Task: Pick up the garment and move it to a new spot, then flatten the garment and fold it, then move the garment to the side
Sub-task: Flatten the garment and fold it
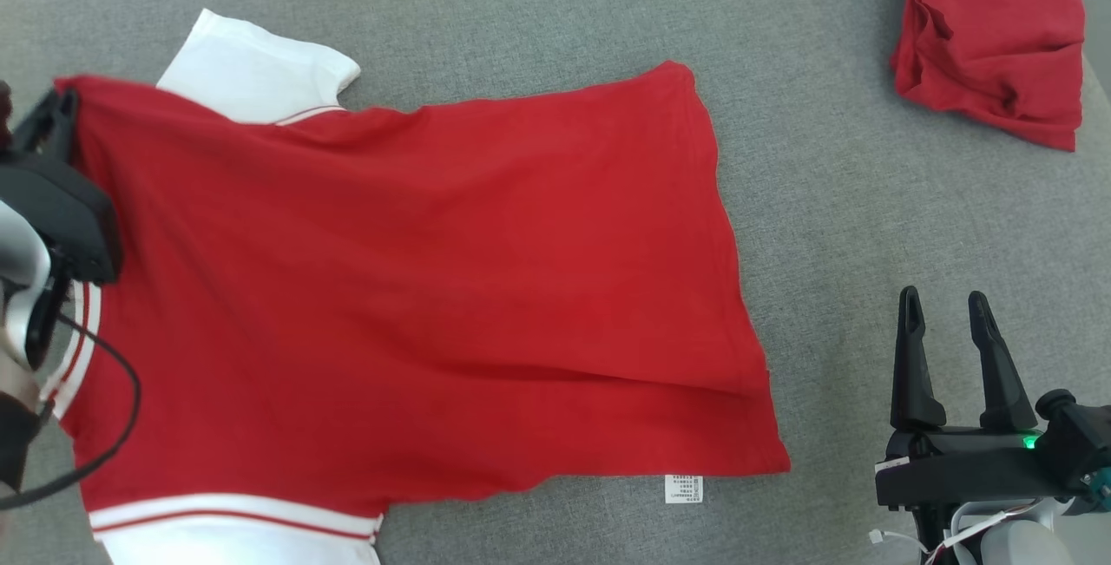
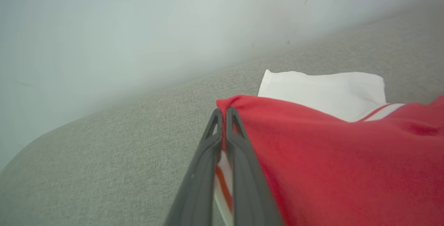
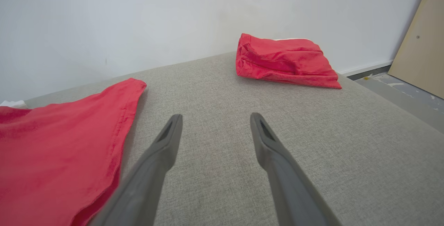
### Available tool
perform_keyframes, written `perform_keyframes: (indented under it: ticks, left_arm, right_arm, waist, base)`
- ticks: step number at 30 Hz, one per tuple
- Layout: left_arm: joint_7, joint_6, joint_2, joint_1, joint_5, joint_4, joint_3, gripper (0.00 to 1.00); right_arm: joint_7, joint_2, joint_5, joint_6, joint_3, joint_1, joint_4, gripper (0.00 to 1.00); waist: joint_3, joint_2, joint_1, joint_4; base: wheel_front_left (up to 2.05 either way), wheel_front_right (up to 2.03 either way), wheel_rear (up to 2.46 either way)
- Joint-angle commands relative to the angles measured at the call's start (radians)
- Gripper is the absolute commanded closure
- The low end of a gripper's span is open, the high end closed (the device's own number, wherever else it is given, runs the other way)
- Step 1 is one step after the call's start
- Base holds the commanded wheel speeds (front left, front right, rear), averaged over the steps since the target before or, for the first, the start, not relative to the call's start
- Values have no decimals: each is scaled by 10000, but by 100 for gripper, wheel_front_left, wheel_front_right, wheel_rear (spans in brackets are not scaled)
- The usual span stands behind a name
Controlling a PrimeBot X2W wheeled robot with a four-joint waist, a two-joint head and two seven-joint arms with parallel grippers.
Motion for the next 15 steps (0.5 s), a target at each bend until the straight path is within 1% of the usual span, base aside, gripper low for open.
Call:
perform_keyframes:
  ticks: [1,5,6,7,11,15]
  left_arm:
    - [-187,74,68,-216,89,155,5,100]
    - [-915,169,114,-383,342,628,-116,100]
    - [-1056,168,82,-361,370,777,-141,19]
    - [-1251,163,68,-345,434,874,-198,0]
    - [-2145,109,-69,-199,282,1302,-178,0]
    - [-3075,197,-302,121,1,1490,62,0]
  right_arm:
    - [-41,-33,-8,-22,20,-77,-13,0]
    - [-41,-92,47,-22,36,-125,38,0]
    - [-41,-96,38,-22,28,-118,58,0]
    - [-41,-99,19,-22,10,-109,78,0]
    - [-41,-118,-38,-22,-27,9,113,0]
    - [-42,-170,12,-22,-73,178,138,0]
  waist:
    - [13,-1,0,-21]
    - [3,-1,0,-47]
    - [-26,-1,0,-42]
    - [-71,-1,0,-29]
    - [-349,-1,0,91]
    - [-884,-1,0,341]
  base:
    - [0,0,0]
    - [0,0,0]
    - [0,0,0]
    - [0,0,0]
    - [0,0,0]
    - [0,0,0]
